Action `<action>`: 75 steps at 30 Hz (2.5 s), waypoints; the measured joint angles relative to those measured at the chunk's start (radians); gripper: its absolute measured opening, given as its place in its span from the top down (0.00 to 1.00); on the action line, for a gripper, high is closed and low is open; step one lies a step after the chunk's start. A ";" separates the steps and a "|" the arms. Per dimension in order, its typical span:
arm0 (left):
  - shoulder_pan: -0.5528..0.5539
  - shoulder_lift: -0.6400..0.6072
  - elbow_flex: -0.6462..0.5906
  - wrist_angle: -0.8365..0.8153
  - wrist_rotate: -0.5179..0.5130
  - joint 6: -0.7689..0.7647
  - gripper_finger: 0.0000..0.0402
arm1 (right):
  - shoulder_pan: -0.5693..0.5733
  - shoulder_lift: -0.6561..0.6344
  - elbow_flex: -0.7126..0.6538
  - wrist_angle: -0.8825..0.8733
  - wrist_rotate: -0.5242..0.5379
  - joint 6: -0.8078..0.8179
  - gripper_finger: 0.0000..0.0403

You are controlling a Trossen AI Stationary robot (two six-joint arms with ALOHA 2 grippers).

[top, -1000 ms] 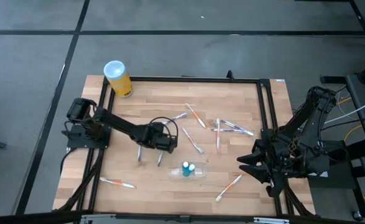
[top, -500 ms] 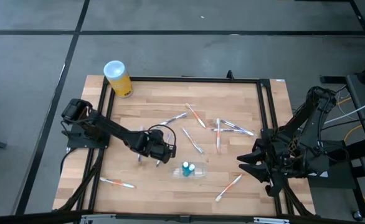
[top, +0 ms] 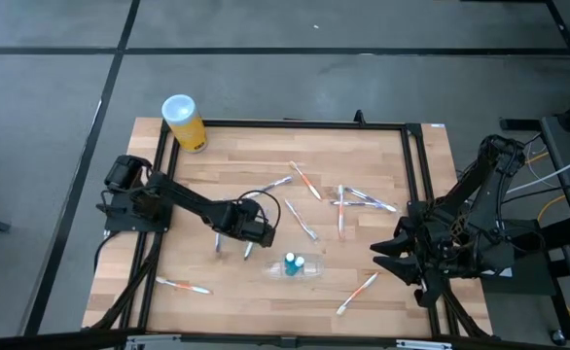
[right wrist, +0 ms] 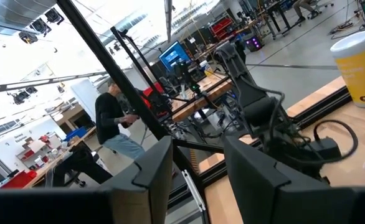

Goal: Pick & Place toothbrushing station
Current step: Put the purple toothbrush into the left section of the transparent organizer

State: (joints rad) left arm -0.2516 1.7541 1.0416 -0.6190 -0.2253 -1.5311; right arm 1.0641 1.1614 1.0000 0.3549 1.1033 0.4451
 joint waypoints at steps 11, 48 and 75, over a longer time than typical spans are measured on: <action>-0.001 0.086 0.006 0.022 0.027 0.002 0.70 | 0.000 0.000 0.000 0.002 0.007 -0.001 0.63; -0.281 -0.287 0.000 0.427 -0.694 0.435 0.99 | -0.146 0.000 0.000 -0.041 -0.172 0.025 0.63; -0.488 0.181 0.029 0.601 -1.169 0.118 0.99 | -0.150 0.000 0.000 -0.038 -0.167 0.168 0.63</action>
State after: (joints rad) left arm -0.7392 1.9354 1.0710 -0.0177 -1.3948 -1.4129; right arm 0.9144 1.1614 1.0000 0.3168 0.9368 0.6136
